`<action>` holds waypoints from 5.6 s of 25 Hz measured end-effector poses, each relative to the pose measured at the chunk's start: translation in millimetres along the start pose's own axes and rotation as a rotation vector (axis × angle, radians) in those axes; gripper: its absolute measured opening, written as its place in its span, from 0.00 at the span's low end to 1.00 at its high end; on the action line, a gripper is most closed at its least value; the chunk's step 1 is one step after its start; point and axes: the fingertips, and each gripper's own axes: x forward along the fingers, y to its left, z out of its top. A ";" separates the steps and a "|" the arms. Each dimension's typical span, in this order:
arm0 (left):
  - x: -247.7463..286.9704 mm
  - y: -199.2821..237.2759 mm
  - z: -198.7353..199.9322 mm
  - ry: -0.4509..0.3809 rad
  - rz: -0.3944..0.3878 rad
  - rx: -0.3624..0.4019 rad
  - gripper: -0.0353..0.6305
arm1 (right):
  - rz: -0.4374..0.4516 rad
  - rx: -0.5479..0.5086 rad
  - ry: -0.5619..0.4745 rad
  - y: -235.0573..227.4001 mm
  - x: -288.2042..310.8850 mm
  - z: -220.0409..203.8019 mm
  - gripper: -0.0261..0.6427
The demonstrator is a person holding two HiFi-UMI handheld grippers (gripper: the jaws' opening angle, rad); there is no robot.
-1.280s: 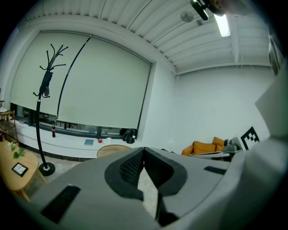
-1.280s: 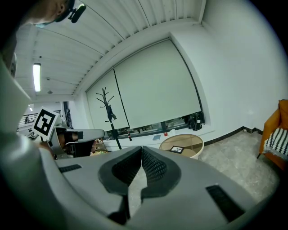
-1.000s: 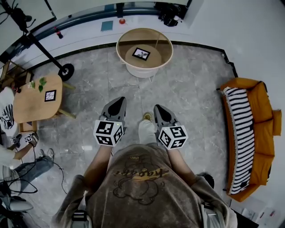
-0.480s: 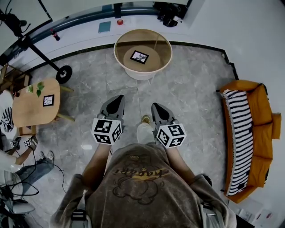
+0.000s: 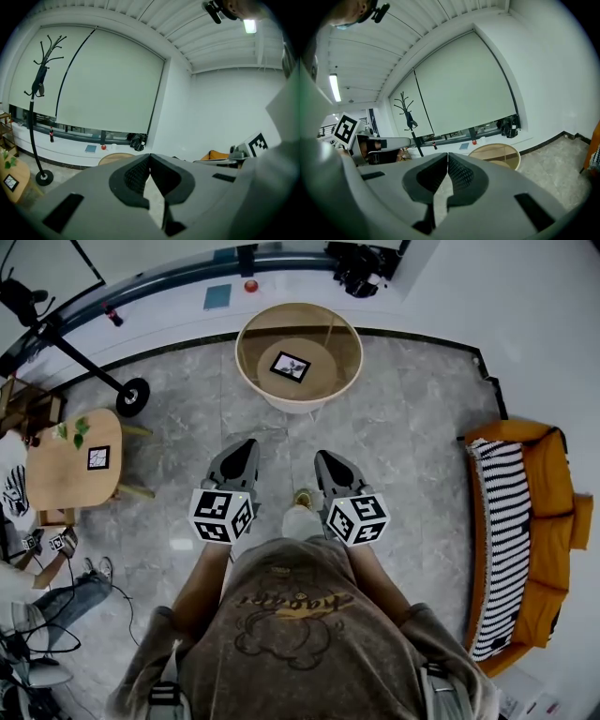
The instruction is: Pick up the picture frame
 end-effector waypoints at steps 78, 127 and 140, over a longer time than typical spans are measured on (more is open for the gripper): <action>363.2 231.2 131.0 0.060 -0.083 -0.016 0.08 | -0.120 0.047 0.048 -187.5 356.0 145.0 0.07; 476.1 254.9 58.3 0.181 -0.020 -0.070 0.08 | -0.090 0.096 0.174 -290.6 435.4 96.7 0.07; 505.0 270.4 -15.3 0.228 -0.045 -0.083 0.08 | -0.105 0.134 0.221 -311.6 461.6 24.3 0.07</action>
